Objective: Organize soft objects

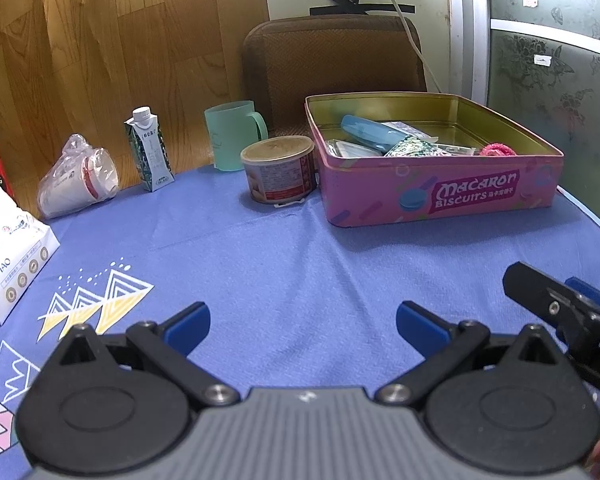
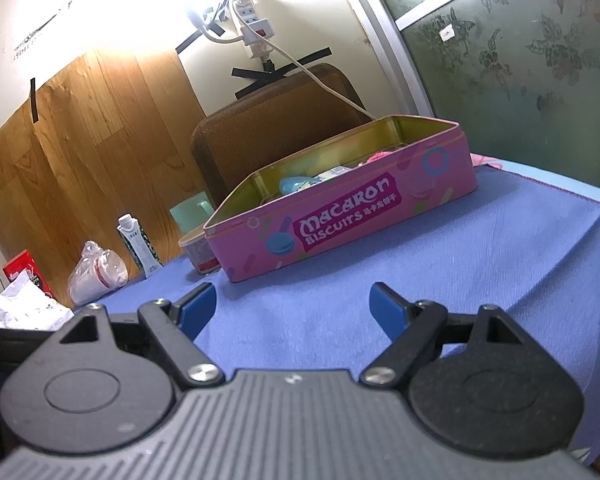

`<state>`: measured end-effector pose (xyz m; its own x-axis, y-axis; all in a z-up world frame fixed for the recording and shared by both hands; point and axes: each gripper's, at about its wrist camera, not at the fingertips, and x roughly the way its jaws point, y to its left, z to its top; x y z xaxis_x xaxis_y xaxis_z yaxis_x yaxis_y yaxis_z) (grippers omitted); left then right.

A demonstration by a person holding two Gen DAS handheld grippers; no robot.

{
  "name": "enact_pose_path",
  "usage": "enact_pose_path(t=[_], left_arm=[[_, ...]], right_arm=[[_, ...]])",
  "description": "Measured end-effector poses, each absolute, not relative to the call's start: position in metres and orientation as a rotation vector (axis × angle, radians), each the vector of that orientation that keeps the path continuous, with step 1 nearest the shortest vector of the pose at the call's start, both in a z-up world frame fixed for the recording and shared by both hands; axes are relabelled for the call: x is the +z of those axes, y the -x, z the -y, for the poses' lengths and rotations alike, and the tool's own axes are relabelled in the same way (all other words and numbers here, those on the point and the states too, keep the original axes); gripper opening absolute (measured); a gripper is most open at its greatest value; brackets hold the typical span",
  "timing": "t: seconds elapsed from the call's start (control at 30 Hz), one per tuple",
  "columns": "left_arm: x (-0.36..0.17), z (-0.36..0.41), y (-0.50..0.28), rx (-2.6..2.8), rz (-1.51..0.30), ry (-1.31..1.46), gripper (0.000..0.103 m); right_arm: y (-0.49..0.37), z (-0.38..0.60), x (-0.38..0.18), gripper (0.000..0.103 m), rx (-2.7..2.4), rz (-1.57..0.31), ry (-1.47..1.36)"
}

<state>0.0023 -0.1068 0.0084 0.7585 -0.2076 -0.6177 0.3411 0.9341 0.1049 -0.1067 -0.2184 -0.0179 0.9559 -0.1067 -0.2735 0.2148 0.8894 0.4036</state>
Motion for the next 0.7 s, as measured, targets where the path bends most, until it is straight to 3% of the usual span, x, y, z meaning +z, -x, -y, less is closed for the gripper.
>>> enact_pose_path(t=[0.7], left_arm=[[0.0068, 0.1080, -0.0035, -0.301, -0.660, -0.212, 0.103]], right_arm=[[0.1040, 0.2154, -0.0174, 0.086, -0.175, -0.251, -0.444]])
